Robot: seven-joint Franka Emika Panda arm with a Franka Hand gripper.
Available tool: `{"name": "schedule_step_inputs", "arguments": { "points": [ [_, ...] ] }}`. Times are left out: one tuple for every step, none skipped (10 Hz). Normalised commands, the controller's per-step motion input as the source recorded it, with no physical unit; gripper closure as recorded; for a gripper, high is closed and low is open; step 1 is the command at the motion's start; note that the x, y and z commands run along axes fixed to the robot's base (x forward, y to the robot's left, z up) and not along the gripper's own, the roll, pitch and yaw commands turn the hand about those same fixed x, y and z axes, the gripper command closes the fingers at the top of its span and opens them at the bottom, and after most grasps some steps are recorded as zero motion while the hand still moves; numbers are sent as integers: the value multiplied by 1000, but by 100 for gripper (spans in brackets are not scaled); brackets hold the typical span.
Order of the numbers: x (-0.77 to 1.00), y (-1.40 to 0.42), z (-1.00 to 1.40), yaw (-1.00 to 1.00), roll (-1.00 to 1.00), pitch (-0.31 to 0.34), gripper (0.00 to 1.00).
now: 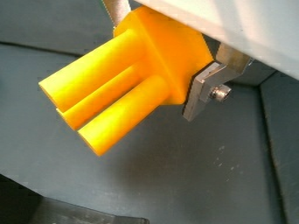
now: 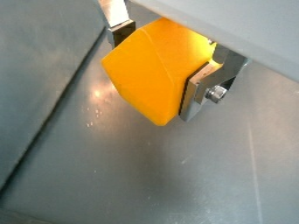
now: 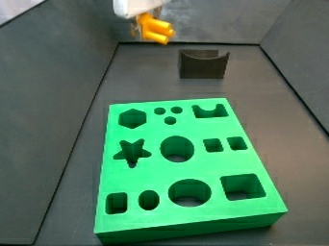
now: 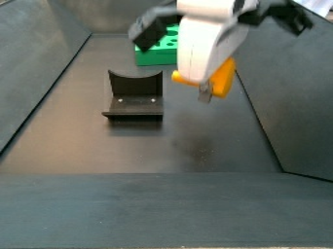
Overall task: Pick up the 3 prong object. Move up. Rotate the 3 prong object. Place the 3 prong object on the fixture. Regrasp the 3 prong object. Move to above the board. Insert the 3 prong object.
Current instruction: Rotate the 3 prong object.
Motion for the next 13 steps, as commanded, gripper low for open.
{"name": "schedule_step_inputs", "arguments": {
  "points": [
    [-6,-76,233,28,-29,23,100],
    [0,0,0,-1000,0,0,100],
    [8,31,-114,-1000,-1,-1,100],
    [13,46,-101,-1000,-1,-1,100],
    [22,37,-76,-1000,-1,-1,100],
    [24,33,-65,-1000,-1,-2,100],
    [27,30,-57,-1000,-1,-2,100],
    [27,29,-52,-1000,-1,-2,100],
    [28,28,-47,-1000,-1,-2,100],
    [28,27,-46,-1000,-1,-2,100],
    [28,26,-45,-1000,-1,-2,100],
    [28,26,-45,-1000,-1,-2,100],
    [28,26,-45,-1000,-1,-2,100]
  ]
}}
